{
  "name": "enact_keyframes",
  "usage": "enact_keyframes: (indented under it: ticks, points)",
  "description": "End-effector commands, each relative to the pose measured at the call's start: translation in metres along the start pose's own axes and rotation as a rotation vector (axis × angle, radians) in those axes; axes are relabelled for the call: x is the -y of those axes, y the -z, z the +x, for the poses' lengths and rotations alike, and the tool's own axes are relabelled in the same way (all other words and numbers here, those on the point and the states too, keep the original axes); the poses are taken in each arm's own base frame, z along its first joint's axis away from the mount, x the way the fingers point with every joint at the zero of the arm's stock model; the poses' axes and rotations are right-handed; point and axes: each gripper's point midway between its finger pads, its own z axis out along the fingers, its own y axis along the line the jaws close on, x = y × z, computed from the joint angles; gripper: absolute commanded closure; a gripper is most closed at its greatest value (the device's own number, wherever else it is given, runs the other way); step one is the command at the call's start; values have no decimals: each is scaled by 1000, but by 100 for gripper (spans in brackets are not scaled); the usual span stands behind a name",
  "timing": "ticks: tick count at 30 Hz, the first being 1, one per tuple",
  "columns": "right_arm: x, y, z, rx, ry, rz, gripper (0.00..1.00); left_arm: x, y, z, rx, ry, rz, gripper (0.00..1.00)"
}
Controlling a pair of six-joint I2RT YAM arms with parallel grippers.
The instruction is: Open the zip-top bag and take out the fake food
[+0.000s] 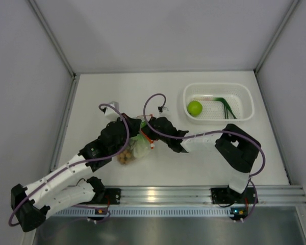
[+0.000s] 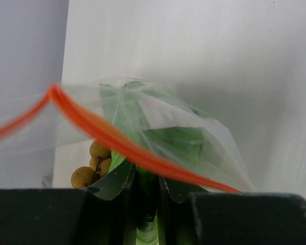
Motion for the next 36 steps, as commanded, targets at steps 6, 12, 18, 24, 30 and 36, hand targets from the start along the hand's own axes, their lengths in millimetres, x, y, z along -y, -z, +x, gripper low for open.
enact_keyframes:
  ticks: [6,12,18,24,30,36]
  points:
    - [-28,34,-25,51,116,-80,100,16,-2,-25,57,-114,23,100]
    - [-38,54,-9,12,171,-107,100,18,-9,-28,62,-191,5,100]
    - [-53,77,-11,26,256,-120,100,26,-17,-20,3,-303,32,100]
    - [-46,92,-44,119,264,-43,100,50,-11,7,-126,-360,200,100]
    - [-25,98,-75,191,199,23,100,52,-3,22,-192,-395,268,100]
    - [-2,116,-99,259,183,128,100,18,-13,15,-171,-421,63,100]
